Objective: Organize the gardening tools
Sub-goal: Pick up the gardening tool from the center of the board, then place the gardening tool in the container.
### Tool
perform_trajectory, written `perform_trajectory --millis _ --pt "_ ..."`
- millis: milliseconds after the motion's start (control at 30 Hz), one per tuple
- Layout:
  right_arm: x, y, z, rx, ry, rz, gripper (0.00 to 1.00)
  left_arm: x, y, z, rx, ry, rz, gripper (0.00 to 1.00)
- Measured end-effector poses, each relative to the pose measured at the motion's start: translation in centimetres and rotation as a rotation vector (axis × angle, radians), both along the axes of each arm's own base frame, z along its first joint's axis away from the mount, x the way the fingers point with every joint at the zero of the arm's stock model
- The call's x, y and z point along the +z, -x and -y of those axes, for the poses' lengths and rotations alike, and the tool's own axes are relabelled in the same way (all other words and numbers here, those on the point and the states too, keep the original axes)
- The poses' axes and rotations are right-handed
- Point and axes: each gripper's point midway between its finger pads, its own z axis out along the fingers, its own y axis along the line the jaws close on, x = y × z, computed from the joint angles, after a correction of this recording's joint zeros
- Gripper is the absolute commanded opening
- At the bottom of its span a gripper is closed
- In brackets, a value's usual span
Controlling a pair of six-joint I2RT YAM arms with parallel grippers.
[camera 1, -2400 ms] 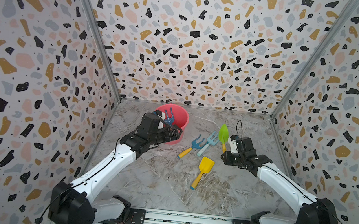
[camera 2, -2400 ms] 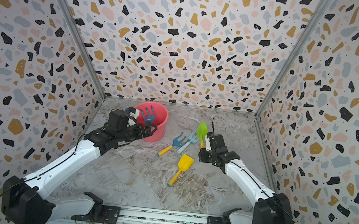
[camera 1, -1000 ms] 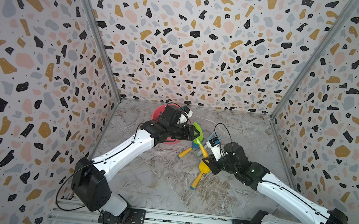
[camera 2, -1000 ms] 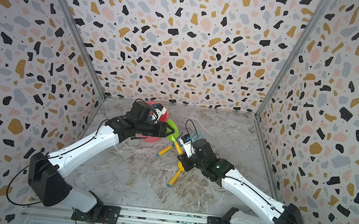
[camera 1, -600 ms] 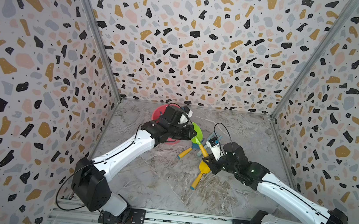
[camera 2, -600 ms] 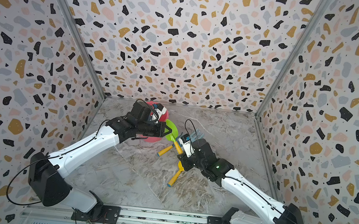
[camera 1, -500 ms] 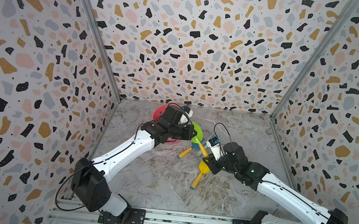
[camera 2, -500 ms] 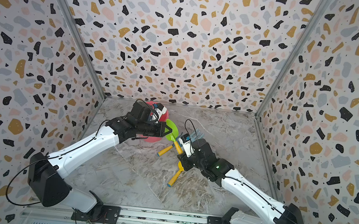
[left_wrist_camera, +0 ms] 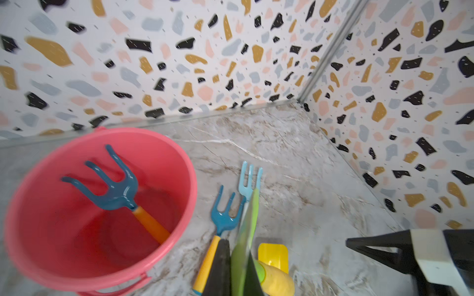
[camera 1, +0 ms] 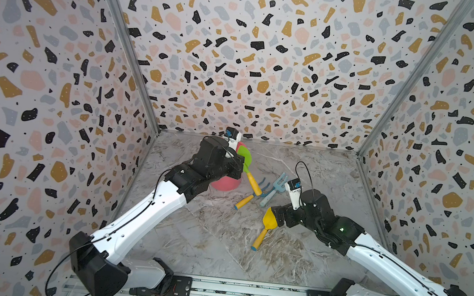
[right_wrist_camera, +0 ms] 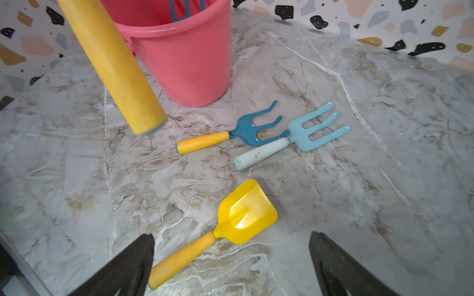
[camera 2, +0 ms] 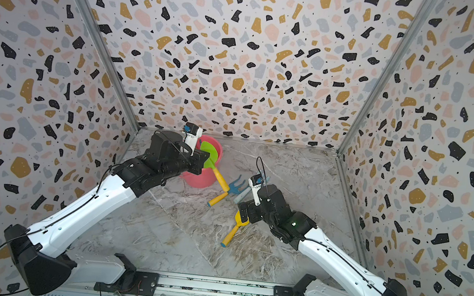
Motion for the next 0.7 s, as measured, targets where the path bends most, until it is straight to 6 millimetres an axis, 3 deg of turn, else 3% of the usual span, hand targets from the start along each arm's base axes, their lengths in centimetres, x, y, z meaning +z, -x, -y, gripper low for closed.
perform_trajectory --millis 433,533,700 --pt "-1.0 -0.7 3.4 -0.207 0.057 -0.023 1.0 6.0 -5.9 -9.0 0.362 -0.146 0.275 0.0" --pt "-1.2 -0.9 4.2 -0.264 0.059 -0.025 1.0 5.6 -7.4 -10.0 0.398 -0.169 0.283 0.0" --pt "-1.2 -1.0 5.0 -0.327 0.053 -0.029 1.0 3.0 -9.7 -10.5 0.412 -0.23 0.246 0.0"
